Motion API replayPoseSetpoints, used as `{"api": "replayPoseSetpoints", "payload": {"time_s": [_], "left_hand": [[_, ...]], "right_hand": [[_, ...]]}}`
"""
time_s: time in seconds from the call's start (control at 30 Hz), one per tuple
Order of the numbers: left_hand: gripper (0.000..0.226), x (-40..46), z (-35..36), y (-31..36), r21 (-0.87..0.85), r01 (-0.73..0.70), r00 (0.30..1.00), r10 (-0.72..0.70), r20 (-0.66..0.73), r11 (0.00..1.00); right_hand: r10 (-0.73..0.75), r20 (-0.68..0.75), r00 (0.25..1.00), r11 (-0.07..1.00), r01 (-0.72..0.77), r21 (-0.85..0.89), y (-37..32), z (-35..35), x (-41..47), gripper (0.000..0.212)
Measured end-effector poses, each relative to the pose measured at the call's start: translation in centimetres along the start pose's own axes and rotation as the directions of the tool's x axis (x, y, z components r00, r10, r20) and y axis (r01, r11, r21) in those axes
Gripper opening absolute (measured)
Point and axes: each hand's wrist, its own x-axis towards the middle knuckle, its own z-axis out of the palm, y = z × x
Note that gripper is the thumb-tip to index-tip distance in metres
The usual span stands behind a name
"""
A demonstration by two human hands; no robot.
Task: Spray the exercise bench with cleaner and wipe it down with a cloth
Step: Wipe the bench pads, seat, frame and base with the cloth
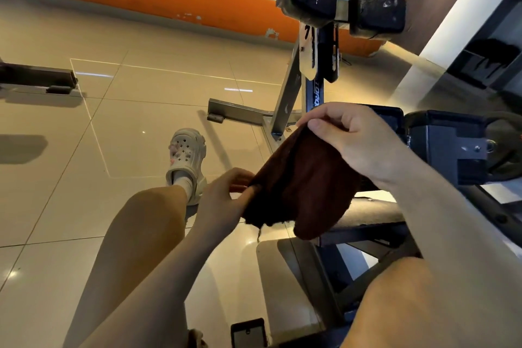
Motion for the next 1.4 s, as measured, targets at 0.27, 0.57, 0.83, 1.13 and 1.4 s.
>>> {"api": "replayPoseSetpoints", "payload": {"time_s": [0.27,0.57,0.83,1.13,1.4], "left_hand": [[0.056,0.1,0.3,3.6,0.034,-0.121,0.992,0.120,0.042,0.992],[0.027,1.0,1.0,2.8,-0.292,0.115,0.921,0.008,0.389,0.950],[0.005,4.8,-4.0,5.4,-0.063,0.169,0.924,-0.136,0.357,0.984],[0.021,7.7,-8.5,8.6,0.468,-0.246,0.966,0.174,0.192,0.849],[0.009,7.6,-10.4,9.2,0.468,-0.159,0.977,0.069,0.204,0.869]], "right_hand": [[0.022,0.010,1.000,0.995,-0.022,0.097,0.1,-1.7,0.4,0.019],[-0.055,0.112,0.992,0.998,0.056,0.002,-0.4,-4.5,-0.1,0.015],[0.022,0.273,0.962,0.994,0.008,-0.111,0.6,-7.4,-0.2,0.026],[0.002,-0.019,1.000,0.951,-0.008,-0.310,2.5,-5.5,0.9,0.015],[-0.005,0.128,0.992,0.937,0.049,-0.345,3.5,-5.1,0.9,0.017]]}}
